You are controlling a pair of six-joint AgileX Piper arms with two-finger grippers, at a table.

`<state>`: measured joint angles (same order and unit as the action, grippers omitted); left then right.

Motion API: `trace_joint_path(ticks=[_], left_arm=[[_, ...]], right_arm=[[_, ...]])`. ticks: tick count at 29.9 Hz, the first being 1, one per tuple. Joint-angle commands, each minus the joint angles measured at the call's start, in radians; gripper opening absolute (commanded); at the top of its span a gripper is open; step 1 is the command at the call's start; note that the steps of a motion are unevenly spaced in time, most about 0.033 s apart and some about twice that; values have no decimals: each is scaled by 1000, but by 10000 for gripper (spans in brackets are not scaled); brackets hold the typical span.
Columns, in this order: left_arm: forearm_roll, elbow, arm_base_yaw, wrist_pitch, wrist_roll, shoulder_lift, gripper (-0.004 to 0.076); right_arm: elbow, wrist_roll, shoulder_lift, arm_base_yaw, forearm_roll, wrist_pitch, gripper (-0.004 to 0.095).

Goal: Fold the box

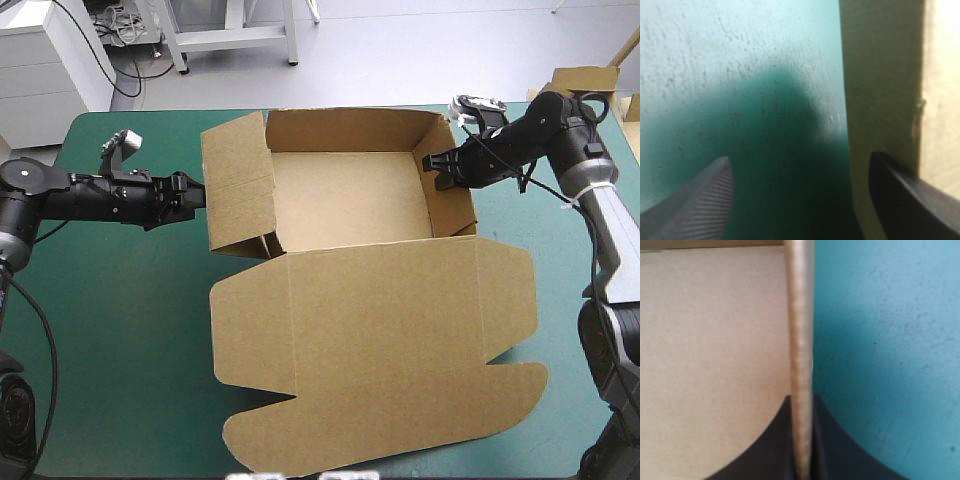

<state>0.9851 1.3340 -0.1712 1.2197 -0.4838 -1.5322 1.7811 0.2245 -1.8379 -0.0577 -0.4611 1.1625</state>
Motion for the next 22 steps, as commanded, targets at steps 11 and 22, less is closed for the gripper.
trace_joint_path(ticks=[11, 22], left_arm=[[118, 31, 65, 56, -10, 57, 533], [113, 31, 77, 56, -10, 72, 533]], right_arm=[[24, -44, -34, -130, -33, -142, -19], [24, -84, -59, -205, -42, -204, -19]])
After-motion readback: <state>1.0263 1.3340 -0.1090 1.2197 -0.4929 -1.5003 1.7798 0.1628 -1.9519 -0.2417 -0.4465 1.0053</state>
